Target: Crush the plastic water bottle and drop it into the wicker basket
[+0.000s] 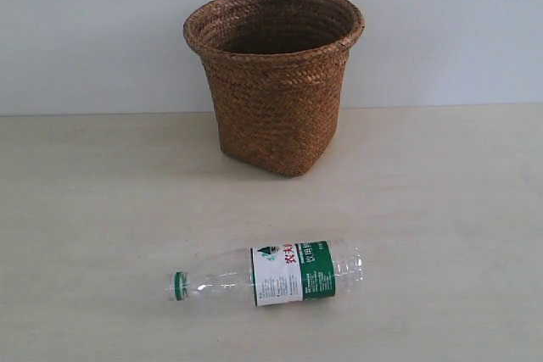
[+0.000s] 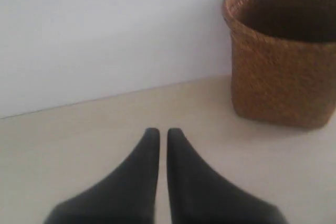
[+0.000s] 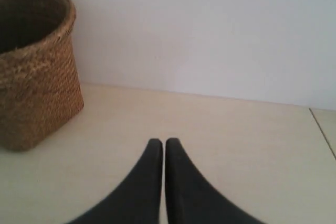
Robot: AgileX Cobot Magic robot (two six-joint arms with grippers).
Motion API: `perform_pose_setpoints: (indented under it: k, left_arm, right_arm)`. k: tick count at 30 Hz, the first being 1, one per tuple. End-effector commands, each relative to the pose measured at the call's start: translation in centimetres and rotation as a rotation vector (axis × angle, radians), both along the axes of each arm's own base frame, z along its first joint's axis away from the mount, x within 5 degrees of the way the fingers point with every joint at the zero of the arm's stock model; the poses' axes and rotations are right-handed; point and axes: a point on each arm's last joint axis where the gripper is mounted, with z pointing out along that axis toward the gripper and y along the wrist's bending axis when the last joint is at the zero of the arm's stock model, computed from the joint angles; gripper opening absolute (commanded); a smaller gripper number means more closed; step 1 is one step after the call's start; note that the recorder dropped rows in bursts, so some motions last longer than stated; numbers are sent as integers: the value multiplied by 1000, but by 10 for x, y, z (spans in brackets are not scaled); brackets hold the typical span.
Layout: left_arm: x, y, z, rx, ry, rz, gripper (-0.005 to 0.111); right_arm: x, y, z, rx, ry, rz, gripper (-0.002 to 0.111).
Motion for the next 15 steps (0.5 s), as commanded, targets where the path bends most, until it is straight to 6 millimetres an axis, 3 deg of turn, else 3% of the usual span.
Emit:
perform_pose_setpoints:
  k: [1, 5, 15]
  left_arm:
    - [13, -22, -16, 182, 99, -153, 4]
    - [20, -45, -32, 338, 228, -342, 4]
    - [38, -86, -58, 406, 400, -737, 4]
  right_arm:
    - [17, 16, -3, -94, 130, 120, 0]
    - [35, 35, -9, -140, 285, 249, 0]
    - [73, 73, -30, -191, 526, 548, 0]
